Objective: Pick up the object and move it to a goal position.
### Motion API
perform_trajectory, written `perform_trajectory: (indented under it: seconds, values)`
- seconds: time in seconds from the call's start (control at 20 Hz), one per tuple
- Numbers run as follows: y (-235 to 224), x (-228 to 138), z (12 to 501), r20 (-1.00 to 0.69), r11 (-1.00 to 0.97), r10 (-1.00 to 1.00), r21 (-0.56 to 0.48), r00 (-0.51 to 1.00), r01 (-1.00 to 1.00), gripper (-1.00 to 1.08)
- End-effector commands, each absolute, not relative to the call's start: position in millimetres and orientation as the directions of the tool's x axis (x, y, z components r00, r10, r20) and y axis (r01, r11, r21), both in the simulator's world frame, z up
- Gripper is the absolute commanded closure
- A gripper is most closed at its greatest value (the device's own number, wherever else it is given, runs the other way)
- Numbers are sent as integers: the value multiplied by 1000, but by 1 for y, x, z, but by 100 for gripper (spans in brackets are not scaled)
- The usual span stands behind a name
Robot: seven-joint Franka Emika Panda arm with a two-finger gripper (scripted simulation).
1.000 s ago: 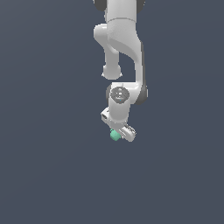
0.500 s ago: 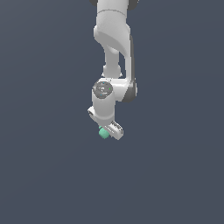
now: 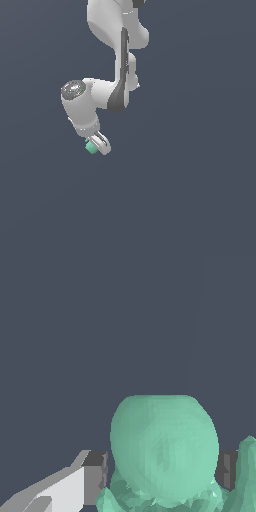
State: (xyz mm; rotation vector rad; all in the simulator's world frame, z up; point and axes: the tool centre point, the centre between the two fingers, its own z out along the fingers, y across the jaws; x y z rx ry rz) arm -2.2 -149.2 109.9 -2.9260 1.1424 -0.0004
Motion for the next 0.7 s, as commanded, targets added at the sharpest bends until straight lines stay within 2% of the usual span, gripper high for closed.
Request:
perform_trajectory:
  seconds: [0.0,0.3,0.65]
  values:
    - [-176,-2,121,0,-736,-677,-1,736,-677,108]
    - [-220,0,137,0,-737,-676,0,737,-676,108]
    - [-235,2,143,0,-737,-676,0,737,-676,108]
